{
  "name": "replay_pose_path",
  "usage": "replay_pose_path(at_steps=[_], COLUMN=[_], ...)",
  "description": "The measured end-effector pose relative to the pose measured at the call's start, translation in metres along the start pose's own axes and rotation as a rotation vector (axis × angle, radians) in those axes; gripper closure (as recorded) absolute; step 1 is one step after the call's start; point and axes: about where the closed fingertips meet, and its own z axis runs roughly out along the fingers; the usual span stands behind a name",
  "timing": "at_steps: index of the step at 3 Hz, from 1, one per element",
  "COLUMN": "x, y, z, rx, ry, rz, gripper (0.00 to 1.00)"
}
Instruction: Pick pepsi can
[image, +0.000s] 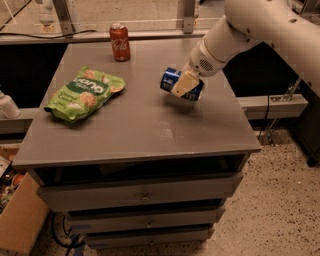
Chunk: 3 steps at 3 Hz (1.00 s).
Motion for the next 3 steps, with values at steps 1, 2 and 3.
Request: replay_pose_path(at_steps=[1,2,3], x=[-0.019,-0.035,-0.042], y=[0.017,0.036,0.042], z=[-0.025,-0.054,-0.056], rx=[-0.068,-0.173,-0.196], ry=[-0.098,-0.215,-0.236], rz=[-0.015,-0.018,-0.016], gripper=[1.0,1.0,1.0])
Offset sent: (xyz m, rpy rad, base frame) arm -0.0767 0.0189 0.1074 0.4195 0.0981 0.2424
